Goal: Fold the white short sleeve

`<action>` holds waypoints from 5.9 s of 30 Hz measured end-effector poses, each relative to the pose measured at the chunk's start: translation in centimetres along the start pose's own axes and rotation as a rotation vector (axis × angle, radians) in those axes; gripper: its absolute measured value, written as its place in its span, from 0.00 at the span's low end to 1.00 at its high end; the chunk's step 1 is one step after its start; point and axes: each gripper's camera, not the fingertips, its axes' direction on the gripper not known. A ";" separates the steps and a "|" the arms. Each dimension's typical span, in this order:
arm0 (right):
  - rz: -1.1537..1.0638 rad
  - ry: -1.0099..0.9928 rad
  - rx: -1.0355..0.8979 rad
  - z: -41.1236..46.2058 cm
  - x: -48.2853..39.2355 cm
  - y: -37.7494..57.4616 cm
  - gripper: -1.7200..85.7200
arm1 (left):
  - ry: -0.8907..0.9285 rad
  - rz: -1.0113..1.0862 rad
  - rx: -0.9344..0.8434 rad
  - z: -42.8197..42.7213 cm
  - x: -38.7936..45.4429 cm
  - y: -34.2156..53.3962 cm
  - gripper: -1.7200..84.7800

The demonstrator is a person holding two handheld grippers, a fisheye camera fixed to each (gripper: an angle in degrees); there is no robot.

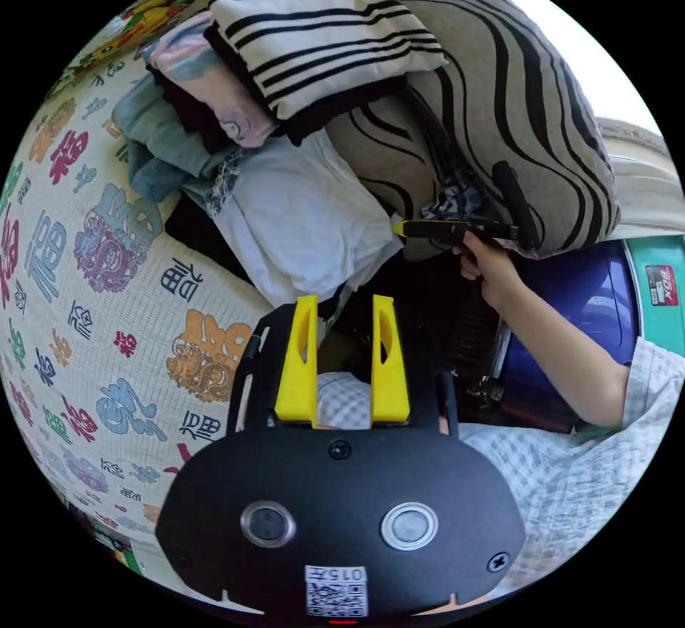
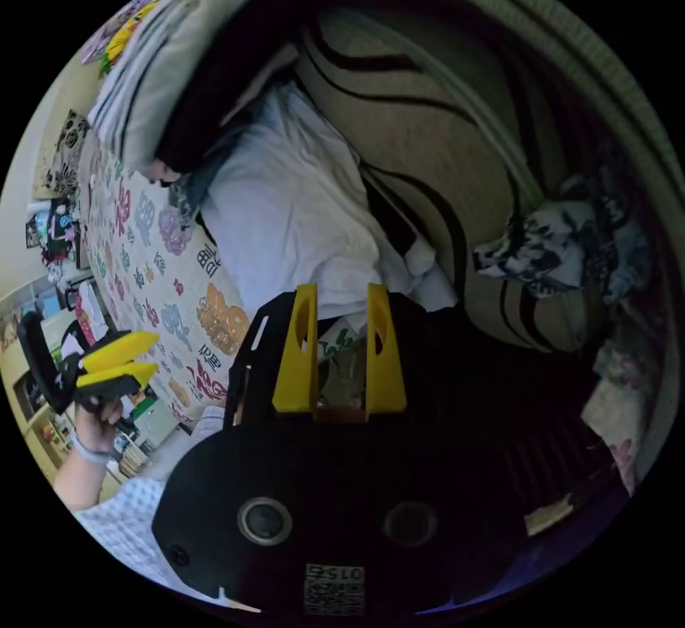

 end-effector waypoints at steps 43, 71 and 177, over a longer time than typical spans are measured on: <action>-0.980 -1.344 0.409 -10.2 -13.5 37.8 0.01 | -0.428 0.637 0.541 -16.6 36.3 29.4 0.15; -1.115 -1.304 0.201 -14.7 -49.5 46.2 0.01 | -1.365 0.388 0.646 -42.4 42.7 57.4 0.02; -1.192 -0.392 -0.730 17.8 -133.2 13.6 0.02 | -0.057 -0.867 0.833 -56.0 7.9 91.0 0.18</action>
